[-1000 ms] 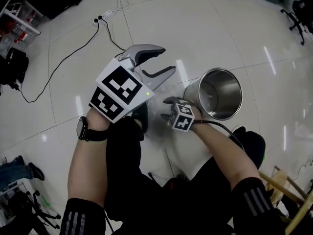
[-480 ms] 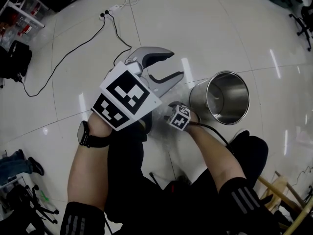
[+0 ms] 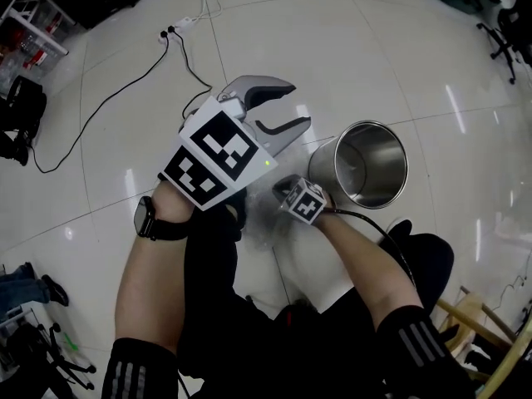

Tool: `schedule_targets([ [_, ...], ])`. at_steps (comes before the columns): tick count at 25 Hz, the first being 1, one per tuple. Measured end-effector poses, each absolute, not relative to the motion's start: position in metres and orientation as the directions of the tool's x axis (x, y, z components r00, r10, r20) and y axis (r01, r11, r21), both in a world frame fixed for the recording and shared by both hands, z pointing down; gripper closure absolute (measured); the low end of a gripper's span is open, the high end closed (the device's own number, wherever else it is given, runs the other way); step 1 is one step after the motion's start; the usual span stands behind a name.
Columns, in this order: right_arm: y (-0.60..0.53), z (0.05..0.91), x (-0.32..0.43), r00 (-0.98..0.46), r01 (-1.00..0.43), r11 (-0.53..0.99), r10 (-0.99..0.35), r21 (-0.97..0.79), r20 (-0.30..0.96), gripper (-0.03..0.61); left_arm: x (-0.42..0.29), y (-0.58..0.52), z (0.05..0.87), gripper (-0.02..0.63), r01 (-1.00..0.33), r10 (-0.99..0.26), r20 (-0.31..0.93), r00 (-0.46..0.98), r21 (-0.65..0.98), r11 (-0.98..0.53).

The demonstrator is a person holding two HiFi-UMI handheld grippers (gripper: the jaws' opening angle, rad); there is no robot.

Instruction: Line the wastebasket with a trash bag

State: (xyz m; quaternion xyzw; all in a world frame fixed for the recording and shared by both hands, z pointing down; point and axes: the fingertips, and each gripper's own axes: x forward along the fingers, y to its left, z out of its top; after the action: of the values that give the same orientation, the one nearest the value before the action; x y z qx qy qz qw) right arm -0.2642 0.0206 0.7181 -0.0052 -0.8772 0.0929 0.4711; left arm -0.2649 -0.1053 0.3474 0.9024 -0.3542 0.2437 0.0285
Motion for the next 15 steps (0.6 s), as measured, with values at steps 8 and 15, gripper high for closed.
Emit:
schedule_targets([
  [8,-0.007,0.583,-0.248,-0.698,-0.106,0.989,-0.002,-0.100,0.716,0.571,-0.261,-0.104,0.352,0.430,-0.639,-0.609,0.479,0.632,-0.122,-0.759],
  [15,-0.054,0.473,-0.188,-0.799,-0.207,0.978,-0.160,-0.016,0.579,0.571,-0.255,-0.118,0.351,0.429,-0.658,-0.620,0.488,0.615,-0.116,-0.744],
])
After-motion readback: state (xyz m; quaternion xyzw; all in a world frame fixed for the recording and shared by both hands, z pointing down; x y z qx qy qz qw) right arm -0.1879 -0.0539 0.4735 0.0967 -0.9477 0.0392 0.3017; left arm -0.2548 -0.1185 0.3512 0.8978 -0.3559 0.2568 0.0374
